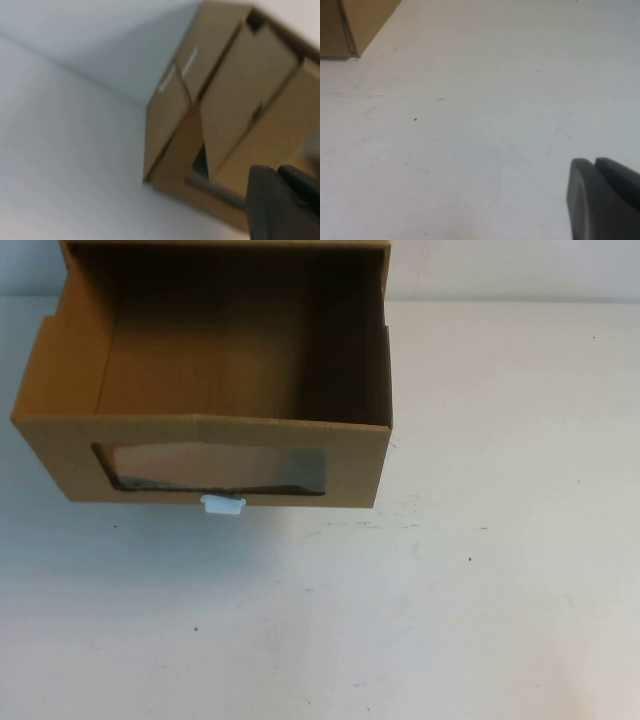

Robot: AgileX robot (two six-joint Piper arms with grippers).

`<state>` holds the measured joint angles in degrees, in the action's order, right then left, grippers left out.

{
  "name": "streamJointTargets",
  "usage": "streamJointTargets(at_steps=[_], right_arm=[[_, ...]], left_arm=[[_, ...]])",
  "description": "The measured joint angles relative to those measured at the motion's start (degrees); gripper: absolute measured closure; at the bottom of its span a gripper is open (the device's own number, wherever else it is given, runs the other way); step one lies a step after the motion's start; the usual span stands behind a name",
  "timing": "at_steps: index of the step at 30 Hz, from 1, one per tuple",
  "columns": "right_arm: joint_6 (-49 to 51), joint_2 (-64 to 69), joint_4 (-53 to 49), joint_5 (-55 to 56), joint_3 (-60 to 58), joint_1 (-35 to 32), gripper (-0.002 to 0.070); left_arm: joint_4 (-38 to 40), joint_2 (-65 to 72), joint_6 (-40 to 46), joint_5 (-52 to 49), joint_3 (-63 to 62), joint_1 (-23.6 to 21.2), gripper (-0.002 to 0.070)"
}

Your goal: Close the shoe box

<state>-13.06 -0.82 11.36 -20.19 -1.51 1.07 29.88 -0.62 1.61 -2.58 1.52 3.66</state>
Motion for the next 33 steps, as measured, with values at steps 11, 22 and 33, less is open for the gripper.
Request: streamJointTargets(at_steps=[11,22,33], right_arm=[[0.0,0.0,0.0,0.0,0.0,0.0,0.0688],[0.0,0.0,0.0,0.0,0.0,0.0,0.0688],[0.0,0.0,0.0,0.0,0.0,0.0,0.0688]], left_arm=[[0.7,11.6,5.9,-15.2,-19.4,0.0,0.0677],[2.1,56.1,24.4,-40.0,-62.6,0.0,0.0677],[3.5,88.8,28.8,-49.5,-100.3,0.0,0.0677]])
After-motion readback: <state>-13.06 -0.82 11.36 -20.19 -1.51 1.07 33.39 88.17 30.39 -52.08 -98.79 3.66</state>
